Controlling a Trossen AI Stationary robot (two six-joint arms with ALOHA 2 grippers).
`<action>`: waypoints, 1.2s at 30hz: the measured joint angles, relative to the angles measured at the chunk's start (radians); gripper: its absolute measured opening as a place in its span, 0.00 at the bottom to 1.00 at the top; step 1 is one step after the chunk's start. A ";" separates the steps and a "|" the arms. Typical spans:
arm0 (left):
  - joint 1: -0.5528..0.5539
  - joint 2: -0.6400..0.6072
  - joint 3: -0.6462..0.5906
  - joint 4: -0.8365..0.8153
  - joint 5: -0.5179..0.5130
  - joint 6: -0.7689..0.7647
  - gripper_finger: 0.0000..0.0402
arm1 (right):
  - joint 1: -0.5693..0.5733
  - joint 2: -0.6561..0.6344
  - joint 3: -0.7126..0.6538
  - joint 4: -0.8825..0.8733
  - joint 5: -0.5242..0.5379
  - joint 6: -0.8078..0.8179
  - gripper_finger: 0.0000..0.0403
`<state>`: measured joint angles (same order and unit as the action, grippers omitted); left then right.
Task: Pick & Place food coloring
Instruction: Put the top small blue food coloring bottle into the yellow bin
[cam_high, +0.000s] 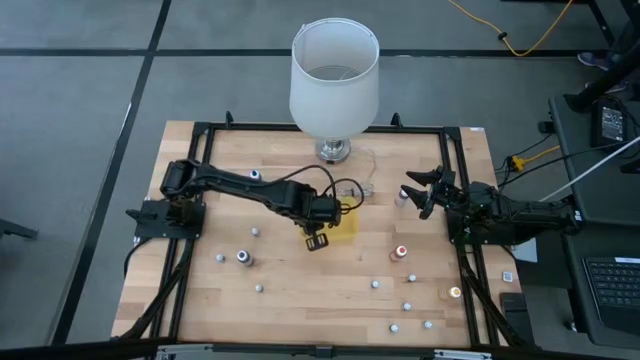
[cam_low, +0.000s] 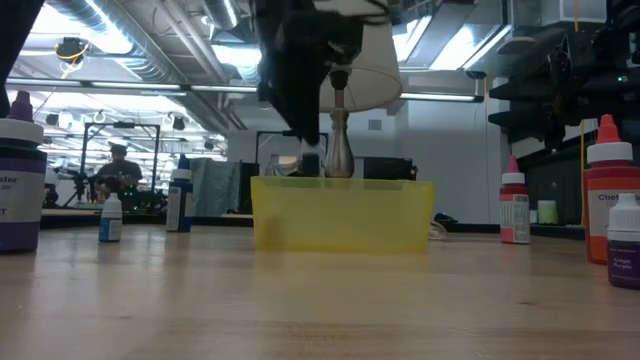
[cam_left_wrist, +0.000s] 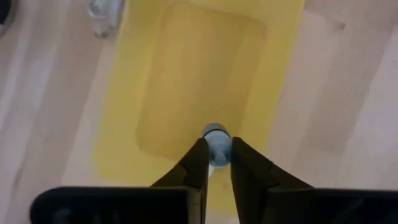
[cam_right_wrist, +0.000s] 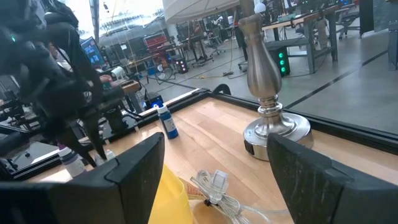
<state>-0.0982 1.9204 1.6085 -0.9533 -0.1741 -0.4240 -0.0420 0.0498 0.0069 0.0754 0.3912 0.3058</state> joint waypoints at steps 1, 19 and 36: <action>0.000 0.005 -0.010 0.002 0.000 0.000 0.10 | 0.000 0.000 0.000 0.000 0.000 0.000 0.70; 0.000 0.130 -0.045 0.098 0.018 -0.008 0.10 | 0.000 0.000 0.000 0.000 0.000 0.000 0.70; 0.009 0.125 -0.045 0.091 0.061 -0.011 0.35 | 0.000 0.000 0.000 0.000 0.000 0.000 0.70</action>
<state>-0.0888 2.0454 1.5631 -0.8623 -0.1133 -0.4355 -0.0418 0.0502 0.0068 0.0750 0.3912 0.3058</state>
